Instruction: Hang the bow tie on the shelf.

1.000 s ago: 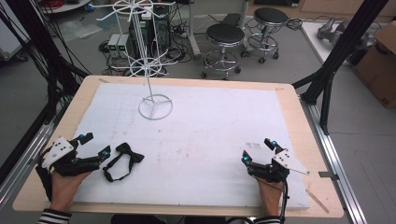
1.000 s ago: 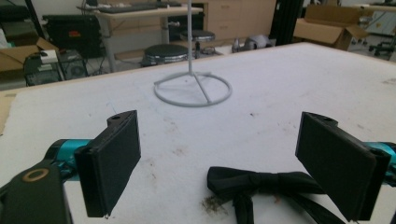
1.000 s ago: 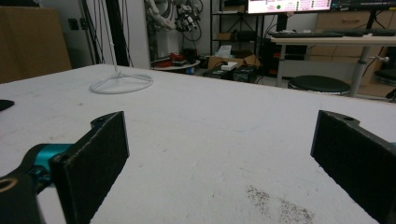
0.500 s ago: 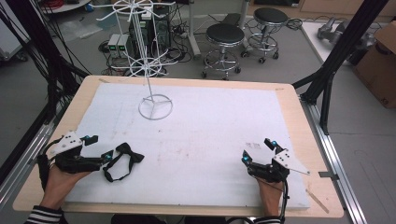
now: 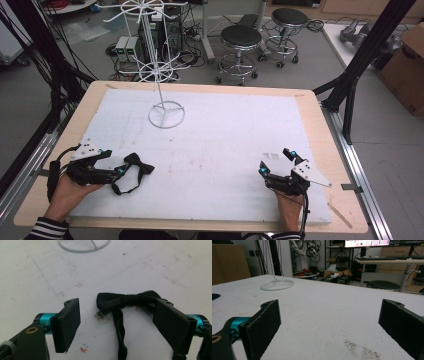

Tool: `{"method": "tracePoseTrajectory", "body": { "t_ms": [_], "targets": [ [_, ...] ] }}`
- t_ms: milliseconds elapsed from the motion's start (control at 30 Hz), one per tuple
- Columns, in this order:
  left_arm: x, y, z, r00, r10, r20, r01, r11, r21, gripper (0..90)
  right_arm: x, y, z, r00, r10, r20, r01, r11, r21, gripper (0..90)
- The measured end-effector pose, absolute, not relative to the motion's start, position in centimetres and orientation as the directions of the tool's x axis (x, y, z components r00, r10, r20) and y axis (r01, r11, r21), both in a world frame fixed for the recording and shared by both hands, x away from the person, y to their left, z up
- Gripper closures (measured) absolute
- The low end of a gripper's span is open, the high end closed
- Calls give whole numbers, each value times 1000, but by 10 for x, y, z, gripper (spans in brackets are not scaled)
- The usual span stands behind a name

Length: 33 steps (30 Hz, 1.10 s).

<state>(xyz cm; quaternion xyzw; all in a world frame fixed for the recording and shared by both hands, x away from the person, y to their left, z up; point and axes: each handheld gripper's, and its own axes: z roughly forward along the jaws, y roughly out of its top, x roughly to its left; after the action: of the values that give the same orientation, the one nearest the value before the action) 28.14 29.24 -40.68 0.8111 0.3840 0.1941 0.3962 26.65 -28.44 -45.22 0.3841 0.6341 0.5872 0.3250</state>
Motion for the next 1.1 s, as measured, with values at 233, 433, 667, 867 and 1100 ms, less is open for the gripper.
{"method": "tracePoseTrajectory", "body": {
  "t_ms": [233, 433, 667, 867, 1100],
  "targets": [
    [283, 291, -407, 648, 762, 7, 497, -429, 755, 340, 266, -284, -452, -493, 869, 46, 111, 10, 994, 32],
    [287, 286, -409, 643, 766, 12, 532, -458, 713, 404, 266, -284, -452, -494, 868, 48, 112, 8, 994, 32],
    [291, 281, -413, 652, 758, 9, 568, -497, 657, 503, 267, -285, -452, -494, 869, 41, 102, 12, 995, 32],
    [296, 275, -414, 649, 761, 3, 601, -515, 611, 544, 266, -285, -452, -494, 868, 45, 107, 9, 994, 32],
    [299, 272, -415, 646, 764, -8, 623, -520, 585, 625, 266, -285, -452, -495, 868, 44, 105, 9, 994, 32]
  ]
}}
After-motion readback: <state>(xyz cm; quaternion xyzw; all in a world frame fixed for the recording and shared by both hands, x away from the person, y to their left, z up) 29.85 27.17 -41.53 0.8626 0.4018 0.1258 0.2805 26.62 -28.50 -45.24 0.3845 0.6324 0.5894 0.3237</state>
